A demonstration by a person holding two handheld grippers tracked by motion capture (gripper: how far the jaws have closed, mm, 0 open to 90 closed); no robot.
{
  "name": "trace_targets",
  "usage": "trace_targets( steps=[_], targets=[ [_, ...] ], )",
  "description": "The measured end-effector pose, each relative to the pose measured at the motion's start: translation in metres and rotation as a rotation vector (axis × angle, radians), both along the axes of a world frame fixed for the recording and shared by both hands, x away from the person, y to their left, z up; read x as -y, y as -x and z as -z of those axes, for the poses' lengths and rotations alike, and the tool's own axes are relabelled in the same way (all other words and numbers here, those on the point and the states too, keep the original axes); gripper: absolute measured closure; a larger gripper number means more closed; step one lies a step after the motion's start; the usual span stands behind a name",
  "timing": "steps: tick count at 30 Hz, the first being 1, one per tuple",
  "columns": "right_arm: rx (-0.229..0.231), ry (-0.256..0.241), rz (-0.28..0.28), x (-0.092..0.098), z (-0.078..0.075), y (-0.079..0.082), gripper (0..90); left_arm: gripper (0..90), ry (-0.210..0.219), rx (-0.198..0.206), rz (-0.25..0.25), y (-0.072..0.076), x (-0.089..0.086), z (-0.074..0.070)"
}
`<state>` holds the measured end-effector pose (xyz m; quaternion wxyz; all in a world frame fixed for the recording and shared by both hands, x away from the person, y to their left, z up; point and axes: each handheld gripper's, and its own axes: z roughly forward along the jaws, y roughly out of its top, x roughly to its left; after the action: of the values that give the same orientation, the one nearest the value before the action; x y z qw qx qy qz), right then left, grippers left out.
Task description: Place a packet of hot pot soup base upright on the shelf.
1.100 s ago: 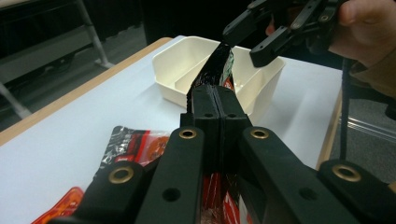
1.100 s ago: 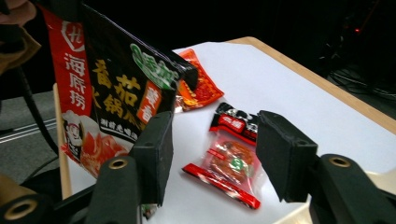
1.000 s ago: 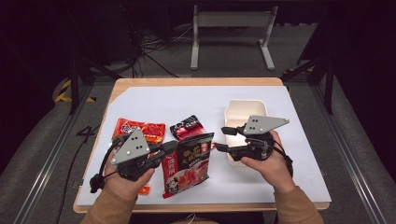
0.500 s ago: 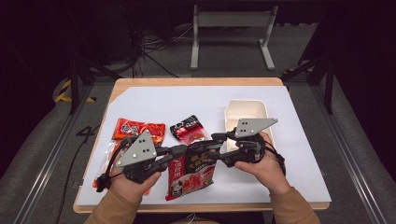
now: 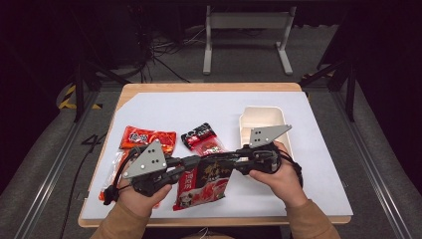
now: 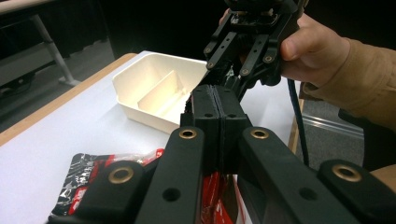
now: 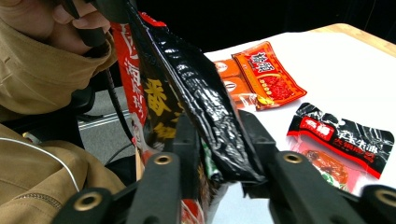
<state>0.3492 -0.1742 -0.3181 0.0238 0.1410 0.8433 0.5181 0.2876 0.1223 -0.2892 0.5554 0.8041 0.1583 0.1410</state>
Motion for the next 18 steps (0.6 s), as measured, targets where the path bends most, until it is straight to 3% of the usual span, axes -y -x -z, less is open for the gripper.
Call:
trace_targets(
  steps=[8, 9, 12, 18],
  targets=[
    [-0.008, -0.016, 0.001, 0.0, -0.003, 0.0, 77.3, 86.3, 0.04, -0.02, 0.008, -0.003, -0.006, 0.002],
    [-0.01, -0.018, 0.004, 0.0, -0.004, 0.001, 77.6, 86.3, 0.065, -0.036, 0.023, -0.005, -0.009, 0.002],
    [0.007, -0.016, 0.016, -0.001, -0.009, 0.004, 78.1, 81.5, 0.103, -0.055, 0.034, -0.007, -0.014, 0.003],
    [0.02, -0.011, 0.026, 0.0, -0.016, 0.003, 78.6, 65.2, 0.108, -0.057, 0.0, -0.008, -0.022, 0.003]
  ],
)
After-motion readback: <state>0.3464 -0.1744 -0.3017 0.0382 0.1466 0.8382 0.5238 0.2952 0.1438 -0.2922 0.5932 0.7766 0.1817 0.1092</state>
